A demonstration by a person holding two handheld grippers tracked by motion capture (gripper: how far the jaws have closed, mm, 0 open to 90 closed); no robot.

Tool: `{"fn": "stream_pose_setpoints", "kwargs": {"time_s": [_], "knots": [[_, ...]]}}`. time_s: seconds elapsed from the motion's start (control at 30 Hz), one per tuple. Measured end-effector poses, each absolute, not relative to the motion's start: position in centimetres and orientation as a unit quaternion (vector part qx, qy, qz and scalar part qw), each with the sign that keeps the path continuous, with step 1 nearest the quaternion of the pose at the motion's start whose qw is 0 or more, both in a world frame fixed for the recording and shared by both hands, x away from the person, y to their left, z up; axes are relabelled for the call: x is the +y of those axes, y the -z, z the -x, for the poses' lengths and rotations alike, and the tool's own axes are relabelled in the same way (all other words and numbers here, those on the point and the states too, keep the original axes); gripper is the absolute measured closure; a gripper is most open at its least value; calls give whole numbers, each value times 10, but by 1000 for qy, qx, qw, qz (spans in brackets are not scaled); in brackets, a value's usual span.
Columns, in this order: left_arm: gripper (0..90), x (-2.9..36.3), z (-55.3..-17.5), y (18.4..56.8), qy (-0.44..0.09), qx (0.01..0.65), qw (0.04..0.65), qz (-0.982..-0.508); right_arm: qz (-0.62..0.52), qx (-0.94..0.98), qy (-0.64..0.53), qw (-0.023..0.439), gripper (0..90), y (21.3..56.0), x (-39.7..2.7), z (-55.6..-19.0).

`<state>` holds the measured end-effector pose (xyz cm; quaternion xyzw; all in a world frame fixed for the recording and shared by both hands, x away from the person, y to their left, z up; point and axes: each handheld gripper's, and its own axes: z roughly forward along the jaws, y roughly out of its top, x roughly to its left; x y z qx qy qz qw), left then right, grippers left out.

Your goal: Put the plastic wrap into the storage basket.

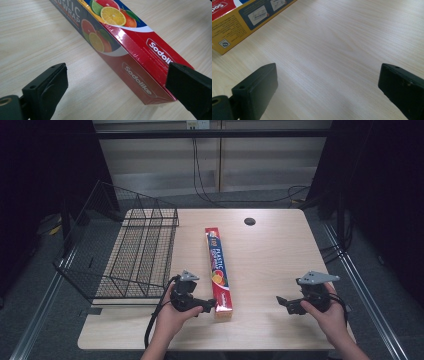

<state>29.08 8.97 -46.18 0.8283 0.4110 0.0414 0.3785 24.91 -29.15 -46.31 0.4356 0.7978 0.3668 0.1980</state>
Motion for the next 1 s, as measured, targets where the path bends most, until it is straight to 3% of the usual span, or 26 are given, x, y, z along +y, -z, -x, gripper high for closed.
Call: {"fn": "stream_pose_setpoints", "kwargs": {"time_s": [1.0], "knots": [[31,80,-312,457,-19,454,367,-812,-433,798,-367,199,23,462,-294,-247]]}}
